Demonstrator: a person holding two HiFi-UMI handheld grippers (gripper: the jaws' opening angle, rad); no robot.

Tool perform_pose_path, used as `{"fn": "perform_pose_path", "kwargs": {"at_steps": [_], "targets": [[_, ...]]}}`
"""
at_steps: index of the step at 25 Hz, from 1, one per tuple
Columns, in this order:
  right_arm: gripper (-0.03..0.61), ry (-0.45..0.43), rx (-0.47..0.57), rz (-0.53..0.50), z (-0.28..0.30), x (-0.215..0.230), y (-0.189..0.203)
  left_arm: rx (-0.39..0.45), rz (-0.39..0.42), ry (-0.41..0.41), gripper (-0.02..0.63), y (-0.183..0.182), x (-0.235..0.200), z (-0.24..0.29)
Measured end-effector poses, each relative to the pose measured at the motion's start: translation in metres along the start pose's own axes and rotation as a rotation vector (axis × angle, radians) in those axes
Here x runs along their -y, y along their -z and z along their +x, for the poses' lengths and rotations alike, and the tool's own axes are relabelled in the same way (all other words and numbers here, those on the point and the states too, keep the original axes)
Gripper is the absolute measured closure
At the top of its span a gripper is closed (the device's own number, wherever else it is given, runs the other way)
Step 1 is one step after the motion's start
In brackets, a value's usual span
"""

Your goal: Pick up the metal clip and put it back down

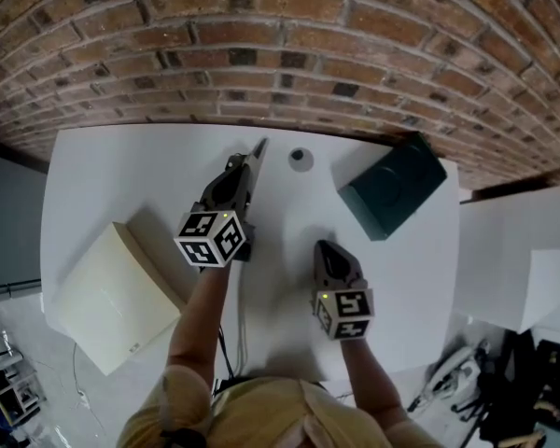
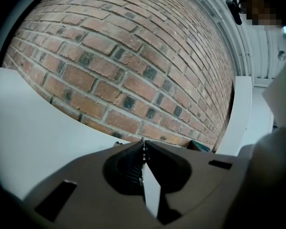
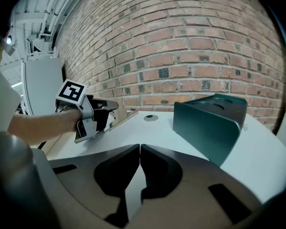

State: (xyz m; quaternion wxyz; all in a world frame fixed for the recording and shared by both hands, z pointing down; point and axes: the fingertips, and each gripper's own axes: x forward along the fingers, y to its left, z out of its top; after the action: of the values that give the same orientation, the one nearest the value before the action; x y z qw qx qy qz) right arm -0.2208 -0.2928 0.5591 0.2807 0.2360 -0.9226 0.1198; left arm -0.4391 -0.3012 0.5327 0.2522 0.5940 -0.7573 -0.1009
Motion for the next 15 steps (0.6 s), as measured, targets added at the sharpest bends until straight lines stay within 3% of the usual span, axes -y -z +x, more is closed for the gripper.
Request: {"fn": "perform_pose_path", "kwargs": {"at_steps": [15], "targets": [[0.574,0.017,-0.017,-0.005,0.0092,-0.0080,0.0028,0.009,0.089,-0.008,0.603,-0.0022,-0.0025,-0.0022]]}}
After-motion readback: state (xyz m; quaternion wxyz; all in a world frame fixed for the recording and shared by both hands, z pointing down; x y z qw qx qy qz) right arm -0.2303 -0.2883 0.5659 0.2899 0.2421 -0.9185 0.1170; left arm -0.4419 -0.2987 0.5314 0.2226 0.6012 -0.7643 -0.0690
